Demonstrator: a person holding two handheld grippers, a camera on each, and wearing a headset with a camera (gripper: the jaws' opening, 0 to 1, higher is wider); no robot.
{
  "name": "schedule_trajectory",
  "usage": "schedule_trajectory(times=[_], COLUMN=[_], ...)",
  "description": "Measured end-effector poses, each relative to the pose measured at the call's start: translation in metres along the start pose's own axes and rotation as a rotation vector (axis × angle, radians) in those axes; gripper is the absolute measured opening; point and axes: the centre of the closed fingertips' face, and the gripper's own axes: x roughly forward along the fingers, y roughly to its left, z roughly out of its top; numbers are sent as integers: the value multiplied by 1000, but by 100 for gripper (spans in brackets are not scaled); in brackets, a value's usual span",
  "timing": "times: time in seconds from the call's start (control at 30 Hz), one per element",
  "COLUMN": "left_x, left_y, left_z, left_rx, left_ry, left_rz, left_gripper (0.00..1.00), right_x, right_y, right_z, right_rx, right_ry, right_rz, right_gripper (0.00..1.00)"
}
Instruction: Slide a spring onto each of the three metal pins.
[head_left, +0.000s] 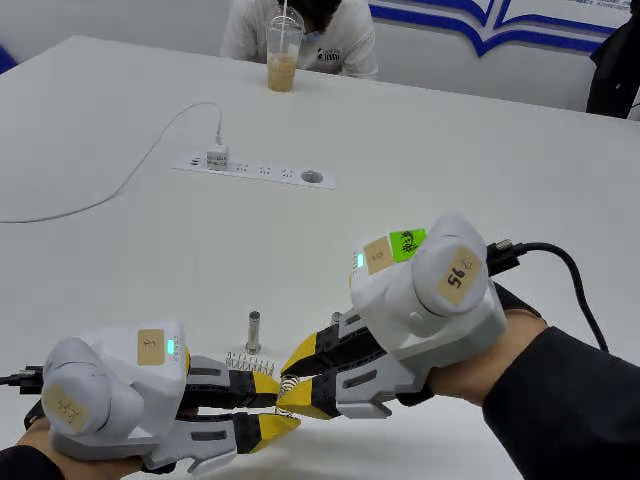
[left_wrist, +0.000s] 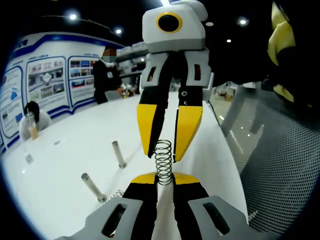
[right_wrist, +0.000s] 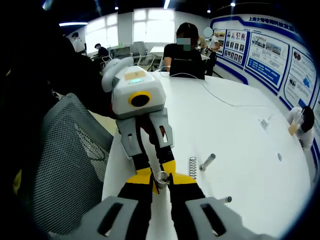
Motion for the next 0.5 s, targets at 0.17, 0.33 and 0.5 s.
schedule_trajectory(times=[0.17, 0.33, 0.5], left_x=[0, 0, -1], left_y=[0, -1, 0], left_z=[2, 1, 3], left_rx=[0, -1, 0], left_ry=[-5, -7, -9], left_rz=[-1, -2, 1], left_gripper=[11, 11, 11], right_x=[1, 1, 1], right_y=[0, -1, -1], right_z=[-2, -2, 0], right_rx=[3, 5, 4], right_ry=[0, -7, -13], right_rz=[-3, -10, -10], right_gripper=[13, 12, 12])
